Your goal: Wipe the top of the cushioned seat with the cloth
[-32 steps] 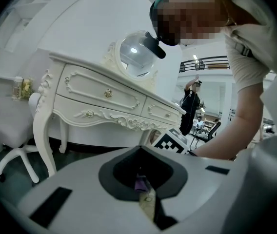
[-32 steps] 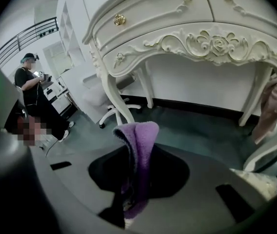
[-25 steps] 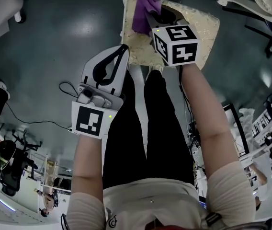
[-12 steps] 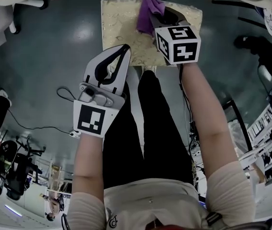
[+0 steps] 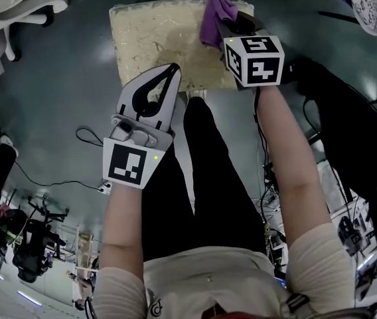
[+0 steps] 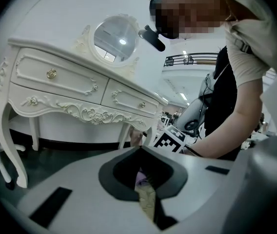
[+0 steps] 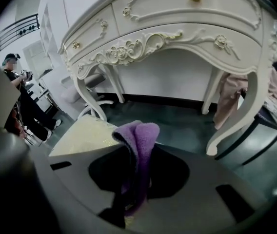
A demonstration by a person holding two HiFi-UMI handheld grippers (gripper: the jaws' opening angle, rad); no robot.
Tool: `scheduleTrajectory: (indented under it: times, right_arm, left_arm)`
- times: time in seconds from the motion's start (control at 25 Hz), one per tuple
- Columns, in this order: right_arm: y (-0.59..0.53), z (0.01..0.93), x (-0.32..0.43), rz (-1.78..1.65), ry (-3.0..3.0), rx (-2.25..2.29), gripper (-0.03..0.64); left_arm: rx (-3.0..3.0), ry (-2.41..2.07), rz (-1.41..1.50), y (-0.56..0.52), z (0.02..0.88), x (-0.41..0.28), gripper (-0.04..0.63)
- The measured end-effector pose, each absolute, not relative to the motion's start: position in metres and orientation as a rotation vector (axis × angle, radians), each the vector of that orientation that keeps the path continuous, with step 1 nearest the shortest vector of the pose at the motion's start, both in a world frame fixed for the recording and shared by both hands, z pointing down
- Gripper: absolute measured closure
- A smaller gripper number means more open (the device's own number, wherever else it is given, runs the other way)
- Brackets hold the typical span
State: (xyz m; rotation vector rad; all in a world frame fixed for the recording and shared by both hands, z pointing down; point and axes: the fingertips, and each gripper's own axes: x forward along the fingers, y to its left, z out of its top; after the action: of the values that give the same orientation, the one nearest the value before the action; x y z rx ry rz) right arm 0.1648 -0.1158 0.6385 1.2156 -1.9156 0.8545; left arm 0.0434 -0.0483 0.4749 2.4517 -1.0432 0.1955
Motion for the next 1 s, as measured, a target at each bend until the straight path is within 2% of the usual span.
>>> scheduleTrajectory:
  times: [0.32, 0.6, 0.8, 1.0]
  right_arm:
    - [-0.110, 0.641, 0.231, 0.835, -1.774, 1.278, 0.531]
    - [-0.099, 0.641, 0.281, 0.817, -1.602, 1.349, 0.535]
    - [-0.091, 0.612, 0.253, 0.823, -1.657, 1.378, 0.534]
    - [-0.085, 0.584, 0.189, 0.845, -1.742, 1.392, 0.534]
  left_arm:
    - [2.496, -0.950, 0.201, -0.054, 0.468, 0.079, 0.581]
    - [2.523, -0.926, 0.195, -0.055, 0.462, 0.075, 0.581]
    - [2.534, -0.911, 0.190, -0.050, 0.452, 0.052, 0.581]
    - [2.552, -0.910, 0.200, -0.044, 0.444, 0.013, 0.581]
